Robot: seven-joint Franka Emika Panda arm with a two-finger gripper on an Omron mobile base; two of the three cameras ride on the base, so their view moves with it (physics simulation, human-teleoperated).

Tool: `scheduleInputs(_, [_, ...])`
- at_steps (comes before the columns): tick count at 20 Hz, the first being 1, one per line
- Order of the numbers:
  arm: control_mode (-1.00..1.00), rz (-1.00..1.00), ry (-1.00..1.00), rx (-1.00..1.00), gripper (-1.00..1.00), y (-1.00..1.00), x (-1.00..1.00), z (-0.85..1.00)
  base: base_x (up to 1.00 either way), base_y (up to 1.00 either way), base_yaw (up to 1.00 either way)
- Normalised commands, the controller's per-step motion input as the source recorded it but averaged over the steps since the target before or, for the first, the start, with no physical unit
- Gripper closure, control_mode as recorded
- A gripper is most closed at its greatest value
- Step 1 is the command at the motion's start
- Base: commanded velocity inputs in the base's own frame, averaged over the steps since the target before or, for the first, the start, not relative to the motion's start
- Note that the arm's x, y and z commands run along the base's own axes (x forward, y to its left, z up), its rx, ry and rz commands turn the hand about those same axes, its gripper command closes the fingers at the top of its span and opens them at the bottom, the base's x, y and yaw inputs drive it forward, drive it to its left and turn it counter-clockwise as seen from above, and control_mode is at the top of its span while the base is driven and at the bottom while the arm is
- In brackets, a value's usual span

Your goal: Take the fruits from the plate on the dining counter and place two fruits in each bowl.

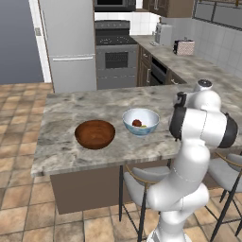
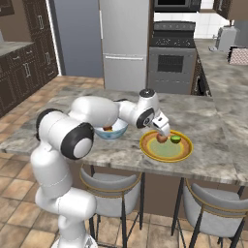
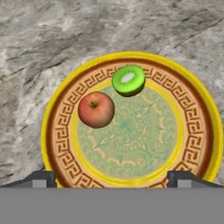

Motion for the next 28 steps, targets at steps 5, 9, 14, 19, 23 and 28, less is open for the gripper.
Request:
scheduleInputs(5, [-1.0,0.0,0.0,0.0,-1.0,-0.1,0.17,-0.16,0.0,0.0,0.0])
scheduleInputs(9, [-1.0,0.0,0.0,0.0,-1.0,0.0,0.18,-0.39,0.0,0.0,0.0])
scheduleInputs(14, [-1.0,0.0,0.0,0.0,-1.0,0.0,0.08,-0.42,0.0,0.0,0.0])
scheduleInputs(19, [-1.0,0.0,0.0,0.0,-1.0,0.0,0.16,-0.27,0.0,0.0,0.0])
scheduleInputs(23, [-1.0,0.0,0.0,0.0,-1.0,-0.01,0.18,-0.03,0.0,0.0,0.0])
scheduleInputs(28, [-1.0,0.0,0.0,0.0,-1.0,-0.01,0.2,0.0,0.0,0.0,0.0])
